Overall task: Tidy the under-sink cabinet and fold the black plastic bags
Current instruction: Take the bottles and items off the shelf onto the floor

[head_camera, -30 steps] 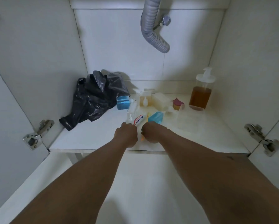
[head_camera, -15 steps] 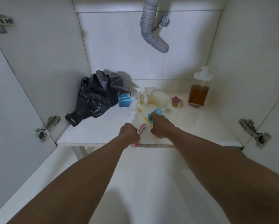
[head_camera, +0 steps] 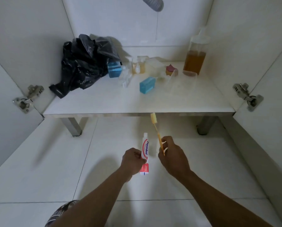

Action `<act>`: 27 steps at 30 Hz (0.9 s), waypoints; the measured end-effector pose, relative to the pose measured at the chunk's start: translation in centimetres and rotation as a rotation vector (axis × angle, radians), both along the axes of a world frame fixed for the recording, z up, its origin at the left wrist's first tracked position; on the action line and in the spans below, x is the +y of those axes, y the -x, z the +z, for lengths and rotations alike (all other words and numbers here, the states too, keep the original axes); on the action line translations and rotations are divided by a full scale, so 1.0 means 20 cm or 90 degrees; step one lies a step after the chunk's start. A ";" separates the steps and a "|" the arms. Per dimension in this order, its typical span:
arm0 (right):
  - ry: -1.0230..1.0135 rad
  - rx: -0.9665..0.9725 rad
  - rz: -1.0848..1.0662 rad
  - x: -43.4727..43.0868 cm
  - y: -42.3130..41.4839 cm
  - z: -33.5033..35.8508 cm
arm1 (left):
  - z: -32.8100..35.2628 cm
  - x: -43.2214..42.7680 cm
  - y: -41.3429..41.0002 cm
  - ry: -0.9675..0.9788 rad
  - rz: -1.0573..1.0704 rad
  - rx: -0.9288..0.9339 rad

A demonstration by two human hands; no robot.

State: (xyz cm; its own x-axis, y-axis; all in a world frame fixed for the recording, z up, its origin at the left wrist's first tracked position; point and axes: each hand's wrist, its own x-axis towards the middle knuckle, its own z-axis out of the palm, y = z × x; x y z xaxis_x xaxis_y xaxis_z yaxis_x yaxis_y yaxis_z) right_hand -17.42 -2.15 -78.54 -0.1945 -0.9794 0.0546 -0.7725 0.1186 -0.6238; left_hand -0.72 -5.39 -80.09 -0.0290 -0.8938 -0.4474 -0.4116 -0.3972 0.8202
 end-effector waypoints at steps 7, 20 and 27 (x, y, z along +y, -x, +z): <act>-0.225 0.026 0.049 0.05 -0.07 -0.30 | -0.22 0.03 -0.02 -0.072 0.085 -0.056; -0.252 0.039 0.088 0.01 -0.13 -0.39 | -0.30 -0.01 -0.04 0.049 -0.079 -0.289; -0.211 0.014 0.045 0.00 -0.09 -0.34 | -0.23 -0.03 -0.03 0.129 -0.112 -0.349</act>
State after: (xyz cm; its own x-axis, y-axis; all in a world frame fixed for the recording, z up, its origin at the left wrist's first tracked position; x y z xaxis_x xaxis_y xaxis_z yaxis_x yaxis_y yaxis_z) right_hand -15.68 -2.24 -85.32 -0.1275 -0.9558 -0.2650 -0.7991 0.2573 -0.5434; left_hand -0.05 -5.91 -84.72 0.0025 -0.9653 -0.2611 -0.8405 -0.1435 0.5224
